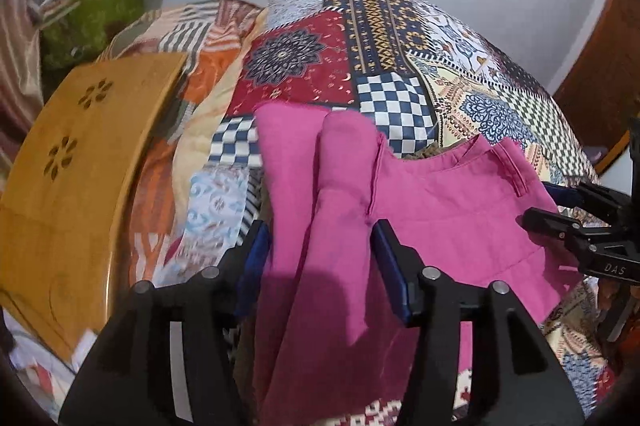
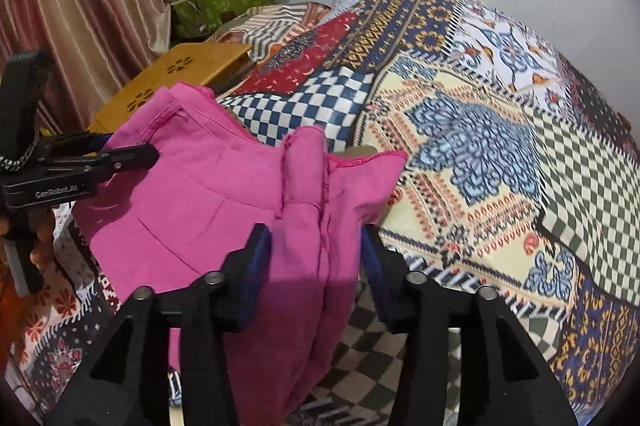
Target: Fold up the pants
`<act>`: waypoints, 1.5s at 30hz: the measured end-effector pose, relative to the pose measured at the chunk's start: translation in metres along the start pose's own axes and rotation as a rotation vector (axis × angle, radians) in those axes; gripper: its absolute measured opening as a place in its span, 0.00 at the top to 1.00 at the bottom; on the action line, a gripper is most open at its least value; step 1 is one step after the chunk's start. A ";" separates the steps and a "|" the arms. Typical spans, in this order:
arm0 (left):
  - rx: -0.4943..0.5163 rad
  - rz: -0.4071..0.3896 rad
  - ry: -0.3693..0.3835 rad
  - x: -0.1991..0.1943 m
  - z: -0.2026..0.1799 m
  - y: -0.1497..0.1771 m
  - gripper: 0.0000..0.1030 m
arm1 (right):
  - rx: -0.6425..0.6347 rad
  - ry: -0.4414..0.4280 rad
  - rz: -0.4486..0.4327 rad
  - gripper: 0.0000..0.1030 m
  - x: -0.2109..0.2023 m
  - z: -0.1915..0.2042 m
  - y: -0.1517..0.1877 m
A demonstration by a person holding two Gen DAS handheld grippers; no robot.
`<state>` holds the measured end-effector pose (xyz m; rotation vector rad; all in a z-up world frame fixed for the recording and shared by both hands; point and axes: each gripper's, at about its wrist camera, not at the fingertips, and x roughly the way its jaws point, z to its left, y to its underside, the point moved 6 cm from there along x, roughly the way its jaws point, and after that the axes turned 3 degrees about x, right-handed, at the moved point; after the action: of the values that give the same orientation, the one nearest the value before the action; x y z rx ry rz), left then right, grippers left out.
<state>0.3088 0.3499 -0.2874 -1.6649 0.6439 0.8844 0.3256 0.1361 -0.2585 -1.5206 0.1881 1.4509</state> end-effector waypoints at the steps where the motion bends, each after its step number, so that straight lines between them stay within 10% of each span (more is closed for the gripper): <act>1: -0.010 0.004 -0.002 -0.004 0.001 0.003 0.48 | 0.007 -0.002 -0.004 0.50 -0.003 -0.001 0.000; 21: 0.101 -0.269 -0.069 -0.225 -0.073 0.007 0.48 | -0.043 -0.045 -0.340 0.50 -0.191 0.055 -0.019; 45: 0.120 -0.701 -0.039 -0.447 -0.174 0.094 0.27 | -0.147 -0.159 -0.736 0.43 -0.376 0.141 0.059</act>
<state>0.0172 0.1463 0.0482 -1.5950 0.0558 0.3589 0.0879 0.0213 0.0492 -1.3679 -0.5360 0.9880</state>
